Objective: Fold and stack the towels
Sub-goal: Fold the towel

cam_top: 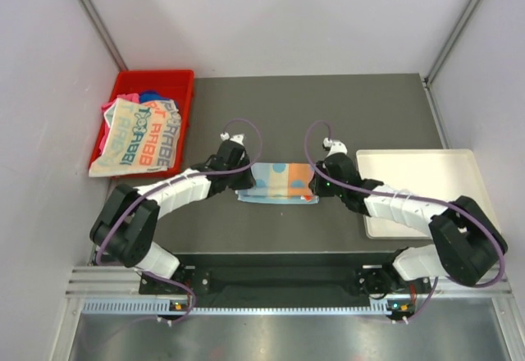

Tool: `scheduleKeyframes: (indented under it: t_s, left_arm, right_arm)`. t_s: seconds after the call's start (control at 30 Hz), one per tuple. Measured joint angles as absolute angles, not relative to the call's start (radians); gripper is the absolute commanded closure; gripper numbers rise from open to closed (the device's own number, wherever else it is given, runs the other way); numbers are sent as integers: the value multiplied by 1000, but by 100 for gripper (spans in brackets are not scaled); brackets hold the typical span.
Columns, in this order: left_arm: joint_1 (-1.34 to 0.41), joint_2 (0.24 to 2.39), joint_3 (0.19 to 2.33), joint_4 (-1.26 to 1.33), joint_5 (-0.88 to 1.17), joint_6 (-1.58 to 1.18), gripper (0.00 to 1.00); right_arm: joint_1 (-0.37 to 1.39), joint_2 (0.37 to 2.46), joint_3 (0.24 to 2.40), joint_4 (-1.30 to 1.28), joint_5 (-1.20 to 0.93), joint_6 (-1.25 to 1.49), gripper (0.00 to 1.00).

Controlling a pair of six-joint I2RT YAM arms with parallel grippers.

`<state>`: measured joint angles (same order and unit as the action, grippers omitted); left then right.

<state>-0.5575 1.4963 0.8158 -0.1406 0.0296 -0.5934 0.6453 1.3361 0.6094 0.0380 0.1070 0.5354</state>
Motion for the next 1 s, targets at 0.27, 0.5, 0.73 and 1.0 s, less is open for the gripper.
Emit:
scheduleKeyframes:
  t_s: [0.27, 0.5, 0.73, 1.0]
  left_arm:
    - [-597, 1498, 707, -116, 28, -641, 81]
    - [-602, 1476, 670, -73, 10, -659, 82]
    - [-604, 1472, 671, -78, -2, -658, 80]
    - [-617, 1462, 773, -161, -29, -635, 73]
  right_arm:
    - [646, 1322, 496, 62, 101, 561, 82]
    - [646, 1316, 471, 101, 100, 577, 82]
    - [646, 1311, 471, 99, 101, 580, 80]
    - [646, 1187, 502, -17, 111, 579, 69]
